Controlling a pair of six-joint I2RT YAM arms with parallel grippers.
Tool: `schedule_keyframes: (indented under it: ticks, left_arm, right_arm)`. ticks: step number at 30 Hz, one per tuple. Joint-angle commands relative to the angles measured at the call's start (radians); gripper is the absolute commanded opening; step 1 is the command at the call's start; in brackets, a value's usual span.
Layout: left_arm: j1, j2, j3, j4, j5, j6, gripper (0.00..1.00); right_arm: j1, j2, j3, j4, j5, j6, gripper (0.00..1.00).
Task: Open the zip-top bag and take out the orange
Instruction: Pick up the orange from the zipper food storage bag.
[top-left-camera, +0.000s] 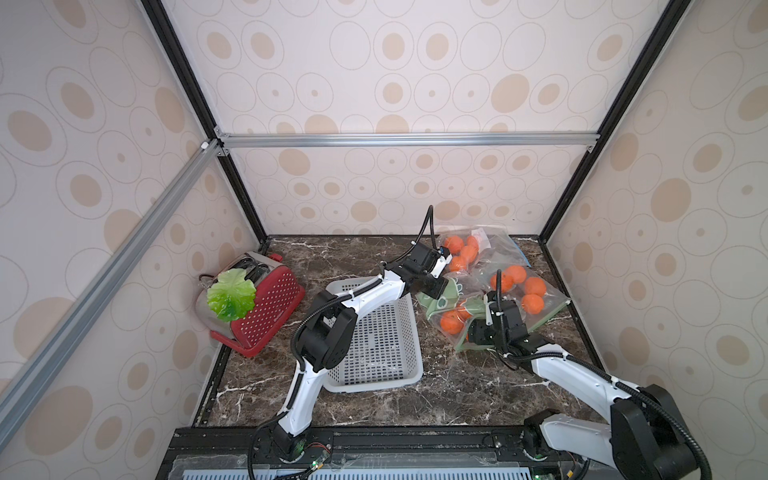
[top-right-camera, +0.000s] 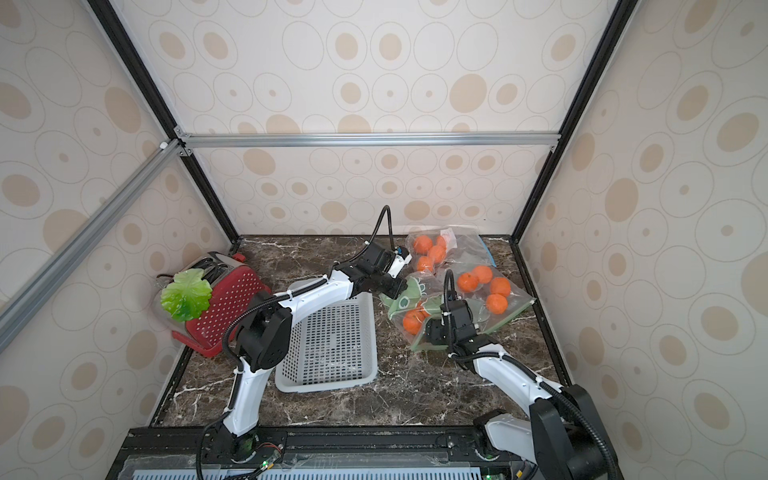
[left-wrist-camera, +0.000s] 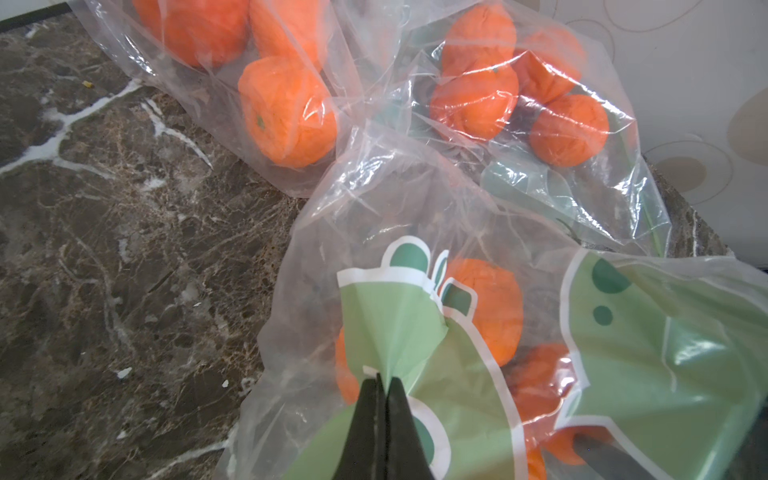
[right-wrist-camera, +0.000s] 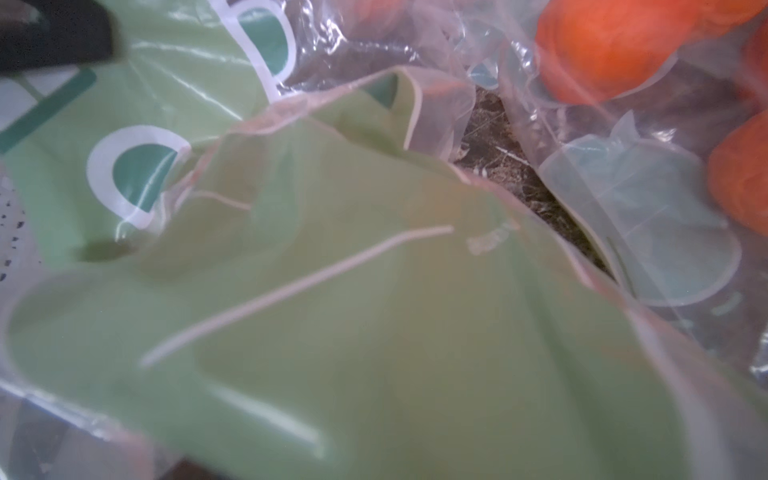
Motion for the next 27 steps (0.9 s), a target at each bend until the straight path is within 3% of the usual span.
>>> schedule_keyframes:
  ticks: [1, 19, 27]
  left_arm:
    - [0.008, -0.005, 0.005, -0.001, -0.011, 0.010, 0.00]
    - [0.015, 0.010, -0.014, 0.017, -0.020, 0.001, 0.00]
    - [0.016, 0.011, -0.008, 0.012, -0.011, 0.007, 0.00]
  right_arm:
    - [-0.001, 0.007, 0.001, -0.091, -0.058, 0.015, 0.81]
    - [0.001, 0.146, 0.049, 0.001, -0.119, -0.006, 0.79]
    - [0.001, 0.161, 0.044, 0.060, -0.067, 0.016, 0.80]
